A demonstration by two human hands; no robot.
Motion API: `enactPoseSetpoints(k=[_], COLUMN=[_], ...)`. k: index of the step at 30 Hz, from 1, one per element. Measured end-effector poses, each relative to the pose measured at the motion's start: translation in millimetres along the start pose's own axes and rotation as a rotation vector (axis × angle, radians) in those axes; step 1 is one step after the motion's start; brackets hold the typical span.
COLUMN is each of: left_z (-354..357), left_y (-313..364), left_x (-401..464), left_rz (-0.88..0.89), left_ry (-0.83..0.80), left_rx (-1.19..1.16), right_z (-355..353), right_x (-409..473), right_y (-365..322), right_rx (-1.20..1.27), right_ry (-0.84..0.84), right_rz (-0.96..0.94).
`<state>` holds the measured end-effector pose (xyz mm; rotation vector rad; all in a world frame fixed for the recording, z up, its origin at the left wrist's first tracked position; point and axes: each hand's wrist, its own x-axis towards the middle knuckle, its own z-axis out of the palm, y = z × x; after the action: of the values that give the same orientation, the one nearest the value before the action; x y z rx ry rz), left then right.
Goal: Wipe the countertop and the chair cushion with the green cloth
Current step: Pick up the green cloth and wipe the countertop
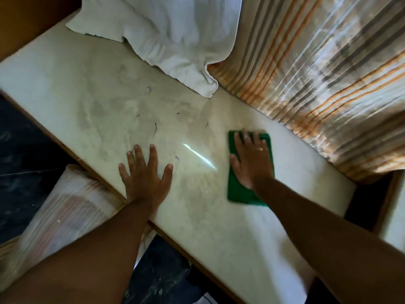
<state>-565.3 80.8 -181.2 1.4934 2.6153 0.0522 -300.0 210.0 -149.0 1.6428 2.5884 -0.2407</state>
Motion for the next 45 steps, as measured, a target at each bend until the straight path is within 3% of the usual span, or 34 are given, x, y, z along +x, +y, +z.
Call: enactPoseSetpoints(k=[2, 3, 5, 7, 9, 11, 15, 18, 20, 24, 27, 29, 34, 36, 38, 41, 43, 45], left_z=[0, 0, -2, -4, -6, -9, -11, -12, -13, -13, -17, -22, -37, -45, -52, -54, -47, -39], left_y=[0, 0, 1, 2, 3, 3, 4, 5, 4, 4, 5, 4, -21, -51, -89, -135, -148, -150], left_x=[1, 1, 0, 0, -1, -1, -3, -4, -4, -5, -6, -7, 24, 65, 117, 178, 200, 208], left_rz=[0.0, -0.003, -0.003, -0.007, -0.003, -0.004, -0.002, 0.001, 0.004, 0.011, 0.02, 0.031, -0.114, -0.11, -0.067, 0.002, 0.033, 0.027], left_ry=[-0.003, -0.007, -0.006, -0.018, -0.032, -0.043, -0.029, -0.037, -0.053, -0.054, -0.066, -0.077, 0.078, 0.127, 0.111, 0.084, 0.053, 0.026], left_rx=[0.013, 0.013, 0.012, 0.007, 0.01, 0.003, -0.01, -0.012, -0.022, -0.05, -0.065, -0.103, -0.497, -0.425, -0.257, -0.065, -0.001, 0.0], right_z=[-1, 3, 19, 34, 35, 27, 2, 4, 13, 24, 16, 9, -3, -4, 3, 21, 29, 22], right_x=[3, -9, -56, -109, -112, -79, -17, -31, -73, -178, -153, -95, 81, 117, 113, 18, -62, -87], right_y=[-10, -27, -68, -100, -98, -74, 0, 0, -24, -49, -50, -70, -156, -182, -198, -200, -184, -146], right_rx=[0.051, 0.039, 0.041, 0.091, 0.08, 0.006, 0.023, 0.138, 0.17, 0.052, -0.009, -0.02, -0.035, -0.03, -0.019, -0.071, -0.036, -0.054], right_ry=[-0.007, -0.001, 0.008, -0.091, -0.164, -0.094, 0.02, 0.02, -0.012, -0.198, -0.219, -0.203, -0.151, -0.13, -0.133, -0.182, -0.271, -0.341], right_rz=[0.105, 0.067, -0.207, -0.498, -0.642, -0.593, 0.081, 0.295, 0.216, -0.292, -0.43, -0.457, -0.223, -0.15, -0.106, -0.301, -0.414, -0.421])
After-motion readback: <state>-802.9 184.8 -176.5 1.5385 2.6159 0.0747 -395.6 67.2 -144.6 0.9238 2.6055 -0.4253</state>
